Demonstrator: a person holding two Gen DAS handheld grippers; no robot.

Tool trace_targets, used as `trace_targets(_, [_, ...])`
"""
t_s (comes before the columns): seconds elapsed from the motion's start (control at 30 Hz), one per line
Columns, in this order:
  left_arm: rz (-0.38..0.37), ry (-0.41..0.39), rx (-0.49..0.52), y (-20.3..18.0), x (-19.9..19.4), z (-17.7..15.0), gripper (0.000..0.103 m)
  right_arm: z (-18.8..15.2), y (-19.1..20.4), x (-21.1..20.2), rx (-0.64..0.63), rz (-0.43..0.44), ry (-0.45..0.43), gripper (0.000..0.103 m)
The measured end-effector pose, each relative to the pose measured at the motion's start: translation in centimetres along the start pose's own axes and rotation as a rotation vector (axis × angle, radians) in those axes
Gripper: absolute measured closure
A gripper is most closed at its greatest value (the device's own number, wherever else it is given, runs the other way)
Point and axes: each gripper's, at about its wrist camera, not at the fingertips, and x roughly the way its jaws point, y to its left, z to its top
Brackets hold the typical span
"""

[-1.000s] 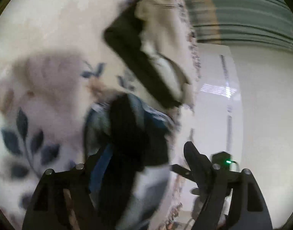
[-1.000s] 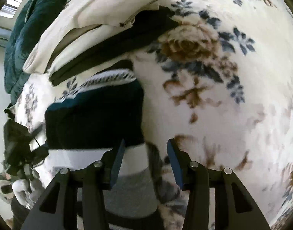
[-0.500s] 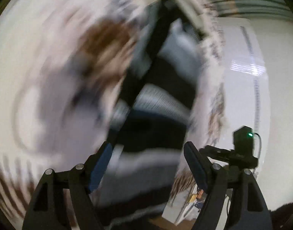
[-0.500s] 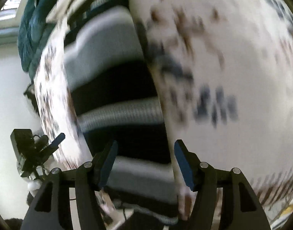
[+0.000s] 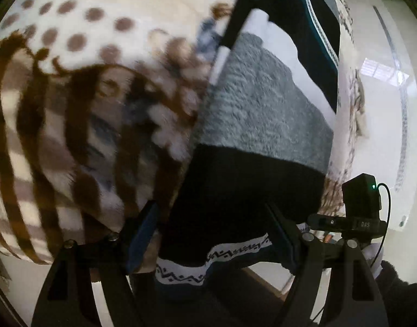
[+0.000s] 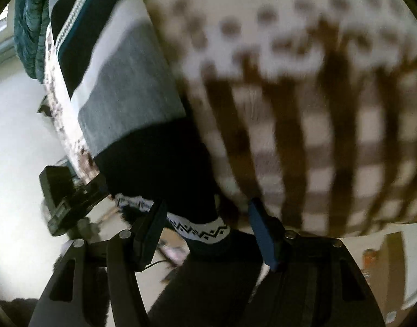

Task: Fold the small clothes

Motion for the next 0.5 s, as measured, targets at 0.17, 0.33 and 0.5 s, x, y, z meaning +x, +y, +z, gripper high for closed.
trace_targets(0.17, [-0.028,0.014,0.037,-1.7,0.8,-2.3,0.084,-0.1,-1.0,1.1,0.041,0.054,-0.007,0.039])
trace_targets(0.33, [-0.083,-0.022,-0.007,-2.7,-0.8,-3.6,0.091,-1.4,0.7,1.2,-0.018,0.003,-0.033,0.085])
trace_targets(0.5, [-0.189,-0.073,-0.083,-3.5,-5.1,-3.9,0.093,-3.3,2.2,-1.7,-0.056,0.047,-0.075,0.092])
